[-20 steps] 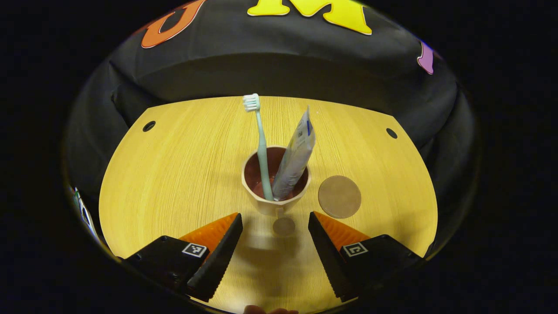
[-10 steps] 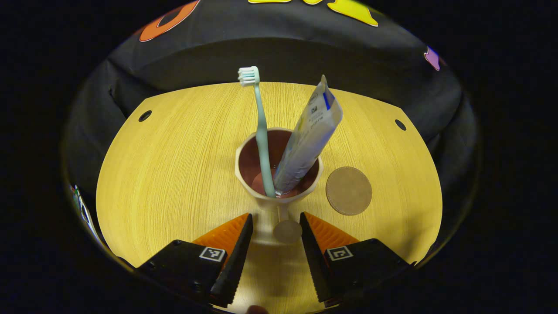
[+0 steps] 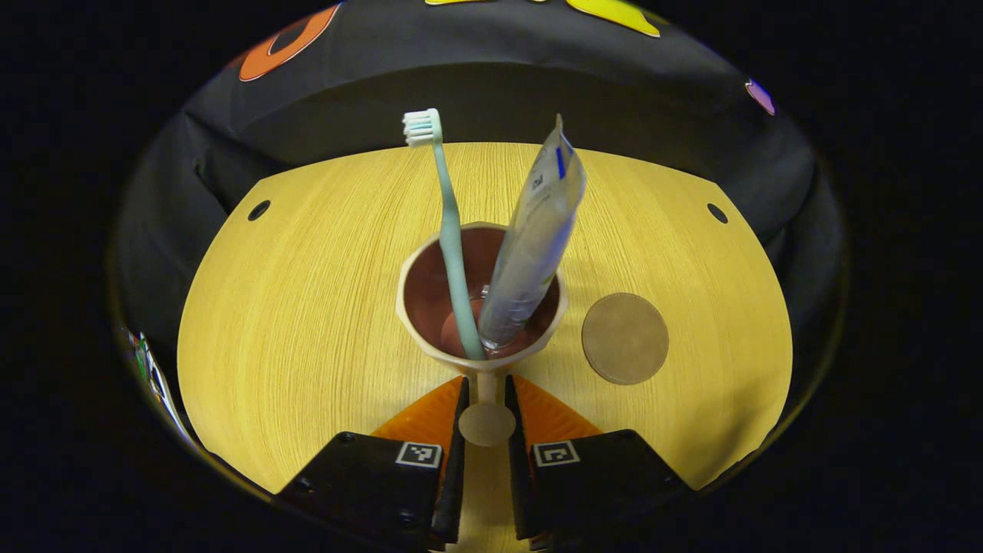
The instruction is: Put the toothbrush and toothpaste on the desktop into the cup, then pick up the cup and place it on the coaster on the desktop.
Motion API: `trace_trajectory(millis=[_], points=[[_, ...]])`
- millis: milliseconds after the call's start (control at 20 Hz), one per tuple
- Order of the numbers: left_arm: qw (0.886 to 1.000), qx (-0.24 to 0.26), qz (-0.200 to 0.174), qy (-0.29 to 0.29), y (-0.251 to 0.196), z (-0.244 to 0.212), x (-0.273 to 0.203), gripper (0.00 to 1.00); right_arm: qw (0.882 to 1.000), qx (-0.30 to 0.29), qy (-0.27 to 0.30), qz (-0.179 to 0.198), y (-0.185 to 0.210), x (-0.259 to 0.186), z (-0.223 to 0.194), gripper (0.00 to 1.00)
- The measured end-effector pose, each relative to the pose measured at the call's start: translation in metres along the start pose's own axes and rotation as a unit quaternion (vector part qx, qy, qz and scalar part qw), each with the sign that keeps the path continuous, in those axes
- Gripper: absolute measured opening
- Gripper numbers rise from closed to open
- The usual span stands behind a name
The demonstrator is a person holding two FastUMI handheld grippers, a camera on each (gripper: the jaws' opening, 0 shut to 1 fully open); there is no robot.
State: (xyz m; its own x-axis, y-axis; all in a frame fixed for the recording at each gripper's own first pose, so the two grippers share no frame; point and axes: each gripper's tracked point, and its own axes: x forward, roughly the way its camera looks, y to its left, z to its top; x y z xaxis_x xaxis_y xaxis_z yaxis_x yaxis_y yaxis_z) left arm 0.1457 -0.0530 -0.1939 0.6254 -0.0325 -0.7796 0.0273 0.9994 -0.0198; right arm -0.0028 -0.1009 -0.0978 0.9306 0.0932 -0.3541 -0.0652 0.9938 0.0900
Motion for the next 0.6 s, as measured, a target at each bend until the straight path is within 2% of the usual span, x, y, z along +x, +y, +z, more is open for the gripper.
trace_trajectory(millis=[50,100,250,600], points=[[1.0,0.003,-0.001,-0.004,0.0,0.004,-0.004,0.33,1.0,0.0,0.0,-0.001,-0.001,-0.001,0.0,0.86],[1.0,0.002,-0.001,-0.006,0.001,0.007,-0.007,0.28,1.0,-0.001,-0.002,-0.002,-0.002,-0.002,0.001,0.86],[1.0,-0.004,0.006,-0.013,0.003,0.019,-0.021,0.23,1.0,-0.005,-0.005,-0.003,-0.003,-0.005,0.001,0.86],[1.0,-0.008,-0.009,-0.026,-0.007,0.052,-0.061,0.15,1.0,-0.002,-0.007,-0.003,-0.007,-0.007,0.001,0.86]])
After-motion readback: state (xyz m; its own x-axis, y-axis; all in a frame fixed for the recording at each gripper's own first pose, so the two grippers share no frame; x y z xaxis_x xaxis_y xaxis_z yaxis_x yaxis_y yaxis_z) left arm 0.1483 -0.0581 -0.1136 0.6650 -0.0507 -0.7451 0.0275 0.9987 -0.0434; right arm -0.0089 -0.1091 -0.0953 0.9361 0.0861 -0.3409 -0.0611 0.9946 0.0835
